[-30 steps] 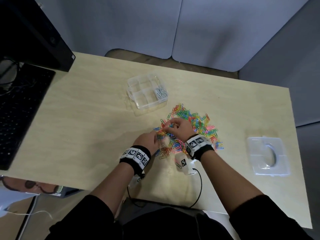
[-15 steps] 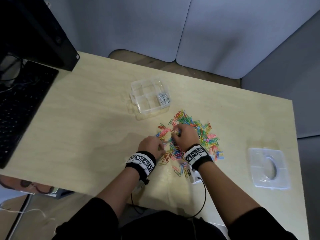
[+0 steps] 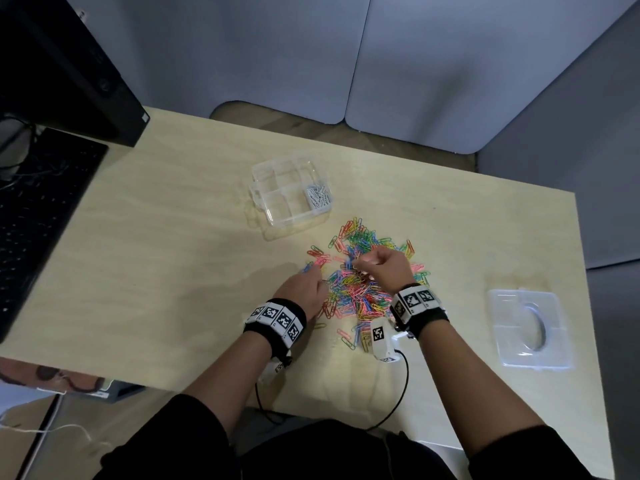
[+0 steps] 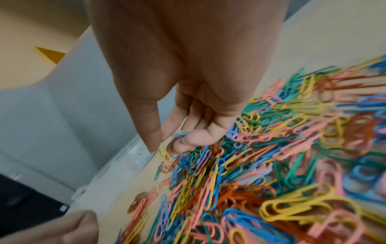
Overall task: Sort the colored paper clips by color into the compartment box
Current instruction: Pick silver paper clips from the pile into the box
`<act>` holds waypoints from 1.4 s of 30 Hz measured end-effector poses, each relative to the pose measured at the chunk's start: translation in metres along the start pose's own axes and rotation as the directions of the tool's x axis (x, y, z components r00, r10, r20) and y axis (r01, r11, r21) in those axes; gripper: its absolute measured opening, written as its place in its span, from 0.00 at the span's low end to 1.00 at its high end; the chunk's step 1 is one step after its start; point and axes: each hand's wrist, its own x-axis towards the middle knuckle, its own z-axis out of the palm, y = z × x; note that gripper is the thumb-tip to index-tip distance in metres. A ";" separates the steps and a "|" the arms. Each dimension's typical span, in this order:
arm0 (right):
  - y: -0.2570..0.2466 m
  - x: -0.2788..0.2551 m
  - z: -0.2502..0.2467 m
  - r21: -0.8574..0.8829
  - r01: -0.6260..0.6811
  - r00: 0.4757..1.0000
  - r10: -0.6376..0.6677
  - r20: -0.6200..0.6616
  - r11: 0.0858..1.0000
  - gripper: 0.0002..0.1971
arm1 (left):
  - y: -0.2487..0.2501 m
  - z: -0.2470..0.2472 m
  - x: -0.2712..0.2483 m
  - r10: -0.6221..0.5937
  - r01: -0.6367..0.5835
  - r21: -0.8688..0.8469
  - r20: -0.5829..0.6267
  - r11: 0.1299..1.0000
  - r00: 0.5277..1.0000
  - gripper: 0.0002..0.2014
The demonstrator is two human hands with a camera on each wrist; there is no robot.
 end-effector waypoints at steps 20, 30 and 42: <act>0.039 -0.028 -0.049 0.186 -0.150 0.975 0.177 -0.134 0.971 0.20 | 0.046 0.024 0.032 0.186 -0.186 0.058 -0.002 0.981 0.983 0.17; 0.047 -0.037 -0.052 0.627 -0.466 0.885 0.340 0.320 0.624 0.14 | 0.028 0.016 0.025 0.020 -0.006 0.079 -0.178 0.997 0.984 0.11; 0.037 -0.046 -0.054 0.472 -0.571 0.818 0.423 0.389 0.671 0.23 | 0.073 0.035 0.037 0.184 -0.174 0.152 -0.058 0.973 0.981 0.14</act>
